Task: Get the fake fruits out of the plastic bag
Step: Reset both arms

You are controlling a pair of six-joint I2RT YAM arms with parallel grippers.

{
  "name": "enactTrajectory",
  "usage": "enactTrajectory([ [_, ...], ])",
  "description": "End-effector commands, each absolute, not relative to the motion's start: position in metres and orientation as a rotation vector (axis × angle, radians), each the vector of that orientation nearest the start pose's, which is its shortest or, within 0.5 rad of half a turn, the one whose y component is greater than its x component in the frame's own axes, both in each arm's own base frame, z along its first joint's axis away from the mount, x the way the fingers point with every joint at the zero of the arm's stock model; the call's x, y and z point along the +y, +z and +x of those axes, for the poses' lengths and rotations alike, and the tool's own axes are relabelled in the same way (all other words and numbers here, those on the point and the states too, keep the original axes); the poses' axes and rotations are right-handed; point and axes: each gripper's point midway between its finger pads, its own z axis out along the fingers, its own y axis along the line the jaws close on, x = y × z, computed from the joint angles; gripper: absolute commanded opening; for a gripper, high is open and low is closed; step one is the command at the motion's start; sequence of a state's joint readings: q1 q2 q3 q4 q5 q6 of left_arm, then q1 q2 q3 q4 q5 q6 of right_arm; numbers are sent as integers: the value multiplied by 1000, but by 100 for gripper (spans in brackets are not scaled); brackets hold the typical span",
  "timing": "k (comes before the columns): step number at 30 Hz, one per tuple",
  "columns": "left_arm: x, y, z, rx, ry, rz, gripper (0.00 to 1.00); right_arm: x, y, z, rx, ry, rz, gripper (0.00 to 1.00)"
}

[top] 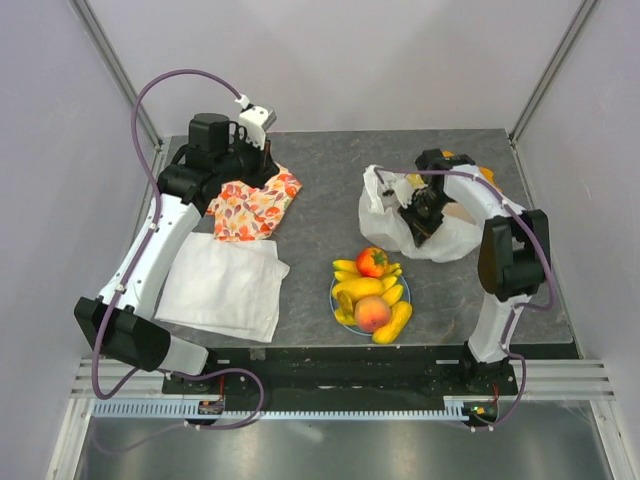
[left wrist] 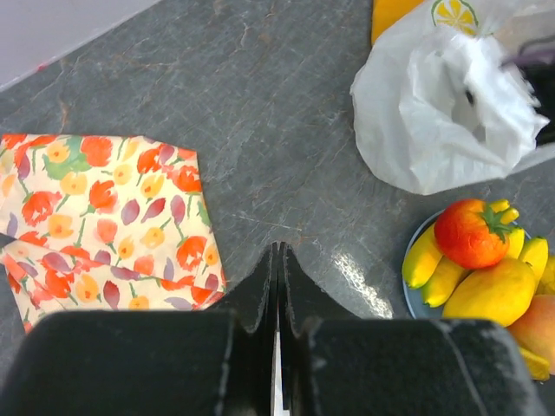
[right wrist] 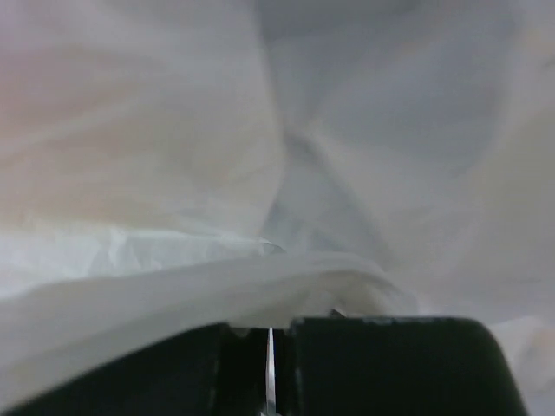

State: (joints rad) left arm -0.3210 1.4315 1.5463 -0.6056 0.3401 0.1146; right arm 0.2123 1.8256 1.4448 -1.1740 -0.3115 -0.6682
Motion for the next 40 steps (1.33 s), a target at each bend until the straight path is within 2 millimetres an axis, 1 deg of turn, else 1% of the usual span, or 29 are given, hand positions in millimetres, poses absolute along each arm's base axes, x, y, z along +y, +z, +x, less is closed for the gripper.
enactTrajectory([
  [1,-175,322,363,1924,-467,681,1,103,122,412,2529,291,-1009,0],
  [4,-174,320,360,1926,-473,686,2,114,140,432,2474,322,-959,0],
  [6,-173,317,358,1932,-472,686,3,116,146,434,2461,326,-930,0],
  [8,-172,312,358,1942,-471,684,4,113,145,430,2459,311,-905,1],
  [9,-171,311,357,1944,-472,683,4,113,139,420,2486,330,-891,2],
  [10,-171,310,357,1946,-472,680,4,116,148,415,2466,350,-881,3],
  [12,-171,306,355,1957,-480,675,11,120,156,403,2463,400,-851,11],
  [13,-171,306,353,1956,-489,674,18,123,175,398,2436,425,-797,22],
  [14,-172,302,351,1965,-496,670,37,132,191,392,2399,492,-778,72],
  [15,-172,302,351,1966,-504,665,46,139,210,389,2350,533,-771,98],
  [16,-173,301,350,1967,-512,666,53,144,238,380,2281,569,-770,98],
  [17,-174,301,347,1966,-531,663,63,149,256,375,2229,595,-777,98],
  [19,-175,300,347,1965,-543,661,70,143,295,369,2135,539,-743,98],
  [20,-176,300,347,1968,-552,655,74,141,308,372,2106,514,-690,98],
  [21,-175,301,347,1963,-557,650,75,133,324,374,2079,452,-639,98],
  [22,-176,301,348,1960,-565,650,82,133,331,374,2059,448,-628,98],
  [23,-177,300,348,1959,-572,648,83,132,338,374,2051,444,-600,98],
  [24,-177,300,349,1957,-573,647,85,124,343,377,2050,400,-545,98],
  [26,-177,299,350,1958,-572,646,88,116,345,382,2067,363,-422,98],
  [27,-177,300,351,1955,-570,645,89,105,339,381,2088,309,-376,98],
  [28,-177,302,352,1952,-568,644,90,102,336,380,2089,290,-358,98],
  [29,-177,305,352,1946,-569,644,90,99,322,377,2120,271,-357,98],
  [30,-178,305,354,1947,-570,642,91,94,322,373,2116,247,-350,98],
  [31,-178,308,354,1939,-569,642,92,93,320,372,2116,241,-348,98],
  [32,-178,310,355,1935,-570,641,93,93,313,369,2129,239,-352,98],
  [34,-178,314,356,1926,-564,638,95,94,314,364,2113,248,-382,98],
  [35,-178,314,357,1924,-561,638,96,95,311,363,2118,250,-395,98],
  [38,-176,317,359,1919,-548,627,99,96,310,363,2111,260,-422,98],
  [40,-176,319,360,1915,-543,619,99,98,311,365,2107,270,-430,98],
])
